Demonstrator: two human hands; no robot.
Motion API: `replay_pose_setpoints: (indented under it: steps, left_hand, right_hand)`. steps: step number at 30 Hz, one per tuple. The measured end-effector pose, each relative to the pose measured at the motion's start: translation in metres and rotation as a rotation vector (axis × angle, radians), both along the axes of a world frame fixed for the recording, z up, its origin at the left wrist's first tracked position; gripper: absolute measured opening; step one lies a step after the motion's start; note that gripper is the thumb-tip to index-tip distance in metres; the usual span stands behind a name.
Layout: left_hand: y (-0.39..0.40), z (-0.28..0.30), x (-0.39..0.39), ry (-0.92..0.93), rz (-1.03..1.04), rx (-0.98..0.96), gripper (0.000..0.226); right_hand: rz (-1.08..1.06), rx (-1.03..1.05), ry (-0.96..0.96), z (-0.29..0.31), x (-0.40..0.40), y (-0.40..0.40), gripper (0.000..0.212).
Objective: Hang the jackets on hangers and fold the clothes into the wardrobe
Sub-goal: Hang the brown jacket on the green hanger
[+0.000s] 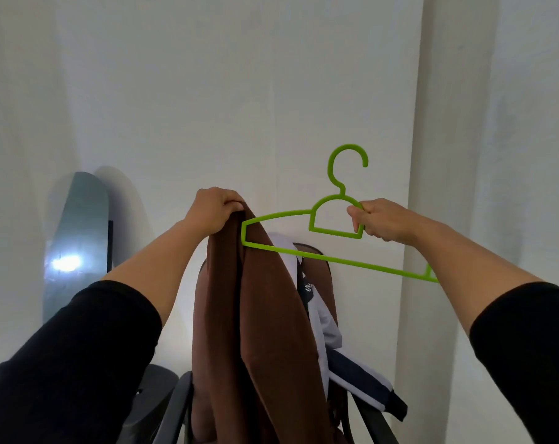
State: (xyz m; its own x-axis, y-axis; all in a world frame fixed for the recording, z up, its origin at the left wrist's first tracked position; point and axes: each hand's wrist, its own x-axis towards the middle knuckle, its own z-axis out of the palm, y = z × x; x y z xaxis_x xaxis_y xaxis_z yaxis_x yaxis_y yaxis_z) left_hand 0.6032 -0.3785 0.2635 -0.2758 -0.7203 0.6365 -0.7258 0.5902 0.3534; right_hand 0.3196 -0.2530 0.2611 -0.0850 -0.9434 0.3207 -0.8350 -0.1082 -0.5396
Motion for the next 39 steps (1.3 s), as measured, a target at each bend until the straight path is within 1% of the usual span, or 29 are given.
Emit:
replay_pose_setpoints:
  steps: [4,8,11,15,18,20,24,26,28,31,33,37,39]
  left_hand:
    - [0.003,-0.005,-0.009,0.010,-0.069,-0.007,0.019]
    - [-0.002,-0.010,-0.014,0.034,-0.052,-0.003,0.018]
    - [-0.008,-0.009,-0.011,-0.037,0.012,0.008,0.017]
    - [-0.015,-0.009,-0.004,-0.139,0.070,0.006,0.016]
    - [-0.015,-0.013,-0.009,-0.166,0.003,0.001,0.015]
    - [-0.014,-0.016,-0.018,-0.139,-0.074,0.004,0.015]
    - [-0.008,-0.022,-0.033,-0.092,-0.193,0.002,0.013]
    - [-0.010,-0.022,-0.032,-0.088,-0.193,0.022,0.014]
    - [-0.015,-0.022,-0.024,-0.127,-0.145,0.036,0.015]
    - [-0.022,-0.023,-0.009,-0.163,-0.046,0.031,0.017]
    - [-0.025,-0.025,-0.005,-0.174,-0.023,0.036,0.018]
    - [-0.020,-0.025,-0.013,-0.149,-0.071,0.056,0.018]
    - [-0.019,-0.026,-0.019,-0.153,-0.098,0.063,0.017]
  right_hand:
    - [-0.060,0.057,0.010,-0.001,0.008,-0.007,0.041]
    - [-0.095,0.126,-0.045,-0.003,0.009,-0.014,0.041]
    - [-0.111,0.144,-0.054,-0.001,0.007,-0.015,0.041]
    - [-0.073,0.131,-0.053,0.000,0.003,-0.013,0.042]
    - [-0.060,-0.003,0.050,-0.002,0.003,-0.013,0.043]
    - [-0.028,-0.043,0.115,-0.003,0.005,-0.014,0.044]
    - [0.003,0.037,0.303,-0.003,0.011,-0.022,0.042]
    - [-0.027,0.073,0.385,-0.005,0.008,-0.026,0.042]
    - [-0.068,0.067,0.418,-0.005,0.001,-0.026,0.043]
    - [-0.106,0.018,0.383,-0.004,-0.012,-0.020,0.044]
    - [-0.118,-0.013,0.360,-0.004,-0.016,-0.017,0.044]
    - [-0.103,-0.083,0.259,-0.007,-0.013,-0.020,0.049]
    - [-0.068,-0.092,0.228,-0.009,-0.010,-0.020,0.048]
